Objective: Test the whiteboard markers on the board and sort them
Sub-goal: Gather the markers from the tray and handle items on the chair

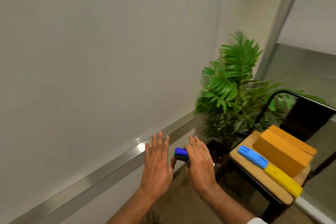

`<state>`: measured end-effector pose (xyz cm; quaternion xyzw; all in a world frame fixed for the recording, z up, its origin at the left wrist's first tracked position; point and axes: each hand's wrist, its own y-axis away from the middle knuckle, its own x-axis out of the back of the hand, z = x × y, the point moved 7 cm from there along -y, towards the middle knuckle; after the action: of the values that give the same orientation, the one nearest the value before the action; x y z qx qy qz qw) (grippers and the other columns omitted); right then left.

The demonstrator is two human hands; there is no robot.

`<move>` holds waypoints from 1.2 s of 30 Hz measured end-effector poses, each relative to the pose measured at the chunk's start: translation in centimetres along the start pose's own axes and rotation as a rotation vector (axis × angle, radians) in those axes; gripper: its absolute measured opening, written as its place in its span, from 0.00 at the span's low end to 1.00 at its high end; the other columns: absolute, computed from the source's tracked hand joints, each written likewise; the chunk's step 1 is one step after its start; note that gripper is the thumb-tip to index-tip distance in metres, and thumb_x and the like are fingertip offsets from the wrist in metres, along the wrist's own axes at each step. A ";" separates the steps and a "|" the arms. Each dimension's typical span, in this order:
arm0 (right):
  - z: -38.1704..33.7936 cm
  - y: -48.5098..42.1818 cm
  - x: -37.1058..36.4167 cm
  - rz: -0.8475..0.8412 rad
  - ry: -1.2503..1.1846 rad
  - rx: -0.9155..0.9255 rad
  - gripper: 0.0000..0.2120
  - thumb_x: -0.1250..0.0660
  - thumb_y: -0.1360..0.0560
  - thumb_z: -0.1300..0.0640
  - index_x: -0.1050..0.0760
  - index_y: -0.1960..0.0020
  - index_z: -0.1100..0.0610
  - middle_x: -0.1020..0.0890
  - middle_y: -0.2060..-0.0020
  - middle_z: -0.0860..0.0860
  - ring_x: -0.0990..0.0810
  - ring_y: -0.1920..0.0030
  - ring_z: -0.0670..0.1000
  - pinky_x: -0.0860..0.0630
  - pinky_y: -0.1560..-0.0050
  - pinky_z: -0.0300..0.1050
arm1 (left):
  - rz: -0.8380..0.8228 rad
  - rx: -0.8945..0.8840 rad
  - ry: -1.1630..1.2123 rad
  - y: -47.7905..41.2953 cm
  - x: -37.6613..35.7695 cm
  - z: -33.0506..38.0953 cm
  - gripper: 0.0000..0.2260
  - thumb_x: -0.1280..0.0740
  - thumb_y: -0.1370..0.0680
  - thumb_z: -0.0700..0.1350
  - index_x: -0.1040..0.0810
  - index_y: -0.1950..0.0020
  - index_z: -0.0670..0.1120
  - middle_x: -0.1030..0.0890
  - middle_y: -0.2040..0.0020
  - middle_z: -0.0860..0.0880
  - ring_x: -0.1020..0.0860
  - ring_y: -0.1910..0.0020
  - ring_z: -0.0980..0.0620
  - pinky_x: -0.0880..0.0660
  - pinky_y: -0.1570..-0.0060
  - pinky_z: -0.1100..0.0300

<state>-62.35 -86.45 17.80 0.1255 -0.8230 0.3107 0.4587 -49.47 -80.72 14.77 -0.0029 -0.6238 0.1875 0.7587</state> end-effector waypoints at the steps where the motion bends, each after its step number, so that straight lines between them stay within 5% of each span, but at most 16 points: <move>1: -2.4 0.2 -1.1 -0.006 -0.010 0.021 0.24 0.23 0.37 0.67 0.24 0.45 0.53 0.27 0.30 0.58 0.31 0.28 0.59 0.38 0.27 0.59 | 0.014 0.037 -0.025 1.5 1.0 -2.4 0.31 0.57 0.16 0.61 0.61 0.17 0.51 0.63 0.17 0.46 0.69 0.20 0.50 0.63 0.21 0.44; 5: -11.8 1.6 -5.2 -0.045 -0.033 0.094 0.20 0.22 0.35 0.66 0.22 0.48 0.54 0.26 0.31 0.59 0.30 0.29 0.60 0.37 0.28 0.61 | 0.043 0.187 -0.111 7.8 4.1 -12.2 0.32 0.63 0.17 0.65 0.58 0.16 0.50 0.57 0.16 0.46 0.61 0.18 0.48 0.57 0.22 0.44; 13: -27.3 5.4 -11.2 -0.188 -0.090 0.266 0.23 0.18 0.40 0.63 0.21 0.48 0.52 0.24 0.33 0.57 0.27 0.31 0.60 0.34 0.31 0.62 | 0.125 0.476 -0.203 20.1 9.8 -25.1 0.32 0.57 0.16 0.64 0.51 0.16 0.47 0.53 0.16 0.45 0.56 0.17 0.46 0.52 0.23 0.43; 17: -31.7 7.4 -13.0 -0.257 -0.127 0.365 0.26 0.16 0.43 0.63 0.19 0.49 0.53 0.22 0.35 0.57 0.24 0.34 0.60 0.37 0.33 0.58 | 0.150 0.596 -0.198 24.7 10.9 -26.9 0.32 0.61 0.16 0.64 0.54 0.16 0.48 0.54 0.16 0.45 0.57 0.17 0.47 0.54 0.23 0.43; 21: -35.6 9.5 -13.6 -0.320 -0.233 0.473 0.26 0.17 0.41 0.64 0.19 0.45 0.55 0.21 0.36 0.57 0.23 0.35 0.60 0.29 0.36 0.58 | 0.192 0.718 -0.198 29.0 12.0 -27.9 0.32 0.60 0.16 0.64 0.56 0.16 0.49 0.58 0.16 0.47 0.58 0.17 0.48 0.58 0.22 0.45; 25: -38.9 11.7 -13.6 -0.391 -0.414 0.524 0.20 0.23 0.31 0.62 0.24 0.41 0.53 0.17 0.50 0.53 0.18 0.53 0.52 0.18 0.47 0.49 | 0.239 0.807 -0.178 33.3 13.5 -28.5 0.31 0.57 0.16 0.64 0.57 0.16 0.50 0.62 0.16 0.49 0.62 0.18 0.50 0.63 0.21 0.49; 28: -41.6 13.1 -14.0 -0.479 -0.471 0.515 0.15 0.29 0.24 0.57 0.27 0.39 0.52 0.18 0.54 0.50 0.22 0.60 0.48 0.21 0.56 0.42 | 0.274 0.852 -0.160 35.8 14.7 -29.3 0.31 0.59 0.17 0.65 0.61 0.17 0.53 0.67 0.18 0.52 0.66 0.19 0.53 0.68 0.22 0.52; 33: -46.2 15.3 -15.8 -0.599 -0.508 0.491 0.12 0.33 0.21 0.50 0.29 0.40 0.51 0.19 0.57 0.48 0.22 0.61 0.47 0.25 0.60 0.38 | 0.366 0.847 -0.078 38.8 16.6 -31.4 0.27 0.54 0.15 0.62 0.53 0.17 0.55 0.61 0.17 0.54 0.64 0.19 0.56 0.68 0.22 0.56; 36: -49.1 16.9 -18.0 -0.803 -0.624 0.426 0.12 0.32 0.22 0.51 0.27 0.40 0.50 0.17 0.57 0.48 0.20 0.60 0.46 0.21 0.58 0.43 | 0.415 0.865 0.267 40.5 16.7 -33.8 0.24 0.50 0.15 0.61 0.44 0.19 0.60 0.50 0.17 0.57 0.57 0.18 0.60 0.58 0.19 0.54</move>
<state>-27.60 -43.97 15.05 0.6057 -0.7264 0.2190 0.2398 -26.30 -30.49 13.42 0.1643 -0.3723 0.5741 0.7105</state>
